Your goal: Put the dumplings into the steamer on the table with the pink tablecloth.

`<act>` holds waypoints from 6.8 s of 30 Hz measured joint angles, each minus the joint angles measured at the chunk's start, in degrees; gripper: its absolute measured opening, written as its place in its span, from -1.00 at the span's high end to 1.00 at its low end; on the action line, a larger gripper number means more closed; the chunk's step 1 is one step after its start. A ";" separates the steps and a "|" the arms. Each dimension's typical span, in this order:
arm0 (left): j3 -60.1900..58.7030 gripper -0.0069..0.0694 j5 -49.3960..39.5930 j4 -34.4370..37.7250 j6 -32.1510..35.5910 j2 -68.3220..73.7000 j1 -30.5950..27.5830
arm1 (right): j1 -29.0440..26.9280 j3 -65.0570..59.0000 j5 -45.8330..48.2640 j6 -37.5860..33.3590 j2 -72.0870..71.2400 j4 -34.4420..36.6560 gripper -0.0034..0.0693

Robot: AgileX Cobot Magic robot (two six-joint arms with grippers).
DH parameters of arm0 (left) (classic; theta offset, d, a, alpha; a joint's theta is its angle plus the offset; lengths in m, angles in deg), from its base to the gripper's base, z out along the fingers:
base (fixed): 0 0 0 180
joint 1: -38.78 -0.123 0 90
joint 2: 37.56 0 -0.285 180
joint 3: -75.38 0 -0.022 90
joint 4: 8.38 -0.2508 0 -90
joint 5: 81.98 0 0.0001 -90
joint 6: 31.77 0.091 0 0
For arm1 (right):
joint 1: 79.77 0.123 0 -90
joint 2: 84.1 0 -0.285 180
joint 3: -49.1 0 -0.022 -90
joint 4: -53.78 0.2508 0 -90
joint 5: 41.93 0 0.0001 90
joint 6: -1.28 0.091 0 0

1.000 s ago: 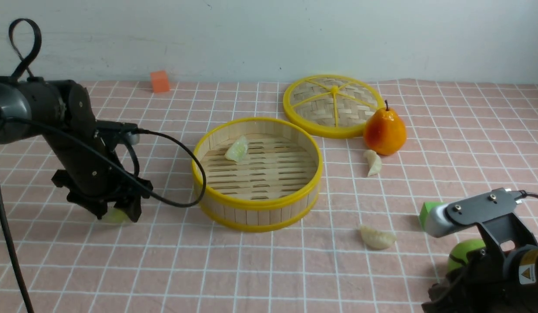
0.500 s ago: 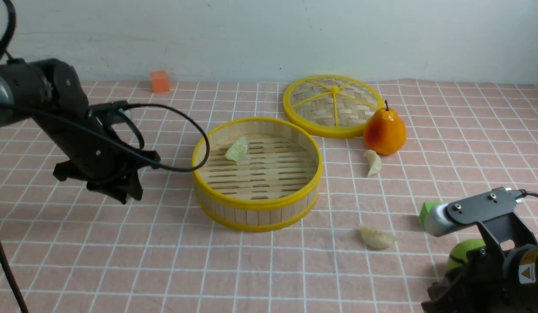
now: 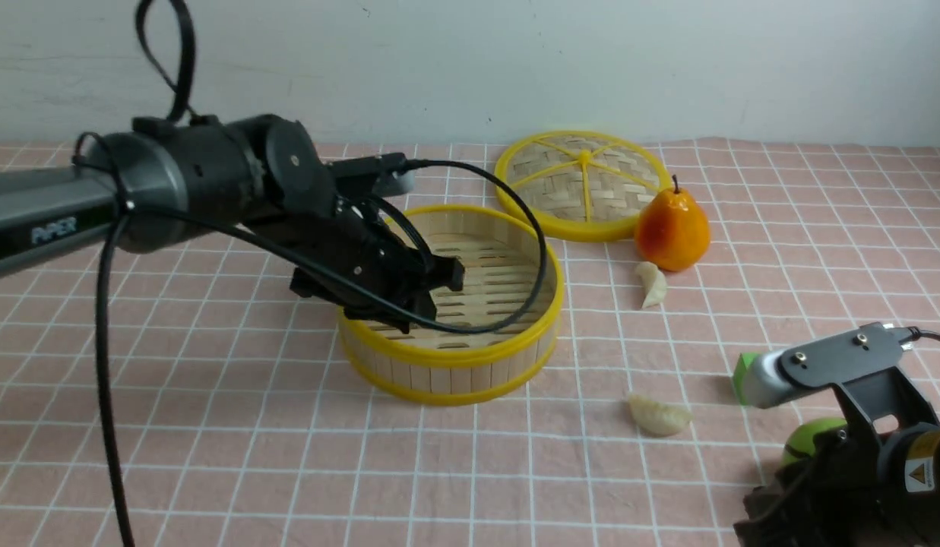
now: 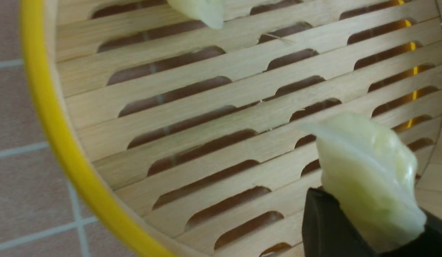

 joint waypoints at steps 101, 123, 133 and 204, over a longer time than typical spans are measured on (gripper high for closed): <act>-56.27 0.86 3.89 -25.83 -14.98 -72.27 0.60 | 0.46 80.03 23.42 -9.88 54.16 -2.71 -0.72; -56.27 0.85 4.42 -18.85 -14.98 -72.27 0.60 | -2.32 48.20 26.34 -13.77 46.74 -7.92 -0.21; -56.27 0.83 4.42 -18.85 -14.98 -72.27 0.60 | -2.28 50.62 29.03 -14.39 46.78 -9.91 0.59; -56.27 0.68 6.09 -19.22 -14.98 -72.27 0.60 | -5.59 1.13 1.31 -7.65 -24.31 -0.53 0.91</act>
